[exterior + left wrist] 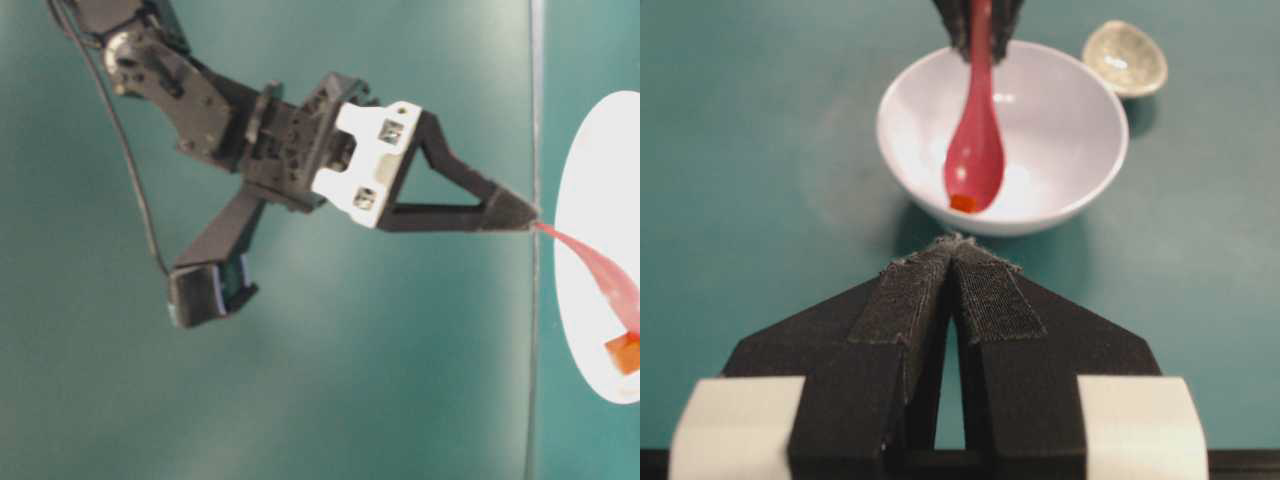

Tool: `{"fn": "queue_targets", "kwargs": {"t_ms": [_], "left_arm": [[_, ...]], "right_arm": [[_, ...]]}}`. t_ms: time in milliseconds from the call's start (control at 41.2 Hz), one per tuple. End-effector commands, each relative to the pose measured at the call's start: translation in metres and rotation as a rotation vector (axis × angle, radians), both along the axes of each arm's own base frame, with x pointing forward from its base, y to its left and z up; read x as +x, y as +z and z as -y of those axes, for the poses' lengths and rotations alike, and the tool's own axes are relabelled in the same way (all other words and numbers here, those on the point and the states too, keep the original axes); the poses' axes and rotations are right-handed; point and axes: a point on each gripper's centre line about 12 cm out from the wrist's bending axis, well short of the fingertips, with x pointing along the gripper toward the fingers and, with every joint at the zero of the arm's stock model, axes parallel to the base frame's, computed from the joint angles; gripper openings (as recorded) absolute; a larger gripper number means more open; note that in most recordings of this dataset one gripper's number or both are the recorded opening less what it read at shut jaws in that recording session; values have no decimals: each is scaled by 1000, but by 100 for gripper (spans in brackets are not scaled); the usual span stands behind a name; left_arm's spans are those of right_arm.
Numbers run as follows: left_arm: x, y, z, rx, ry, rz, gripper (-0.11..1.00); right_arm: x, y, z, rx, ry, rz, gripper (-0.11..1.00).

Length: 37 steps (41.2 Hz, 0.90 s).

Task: Grip the spoon and scoop the red block from the bowl with right arm.
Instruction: 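Lower the spoon into the bowl and slide it under the red cube, then raise the spoon holding the red cube up out of the bowl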

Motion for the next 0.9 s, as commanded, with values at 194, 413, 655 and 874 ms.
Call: {"fn": "queue_targets", "kwargs": {"t_ms": [194,413,655,874], "left_arm": [[2,6,-1,-1,4,17,0],[2,6,-1,0,4,18,0],[2,6,-1,0,4,18,0],[2,6,-1,2,4,18,0]], "right_arm": [[1,22,-1,-12,-2,80,24],[-1,22,0,-16,-6,102,24],[-10,20,-1,-20,-19,149,24],[-19,19,-6,-28,-18,192,24]]}}
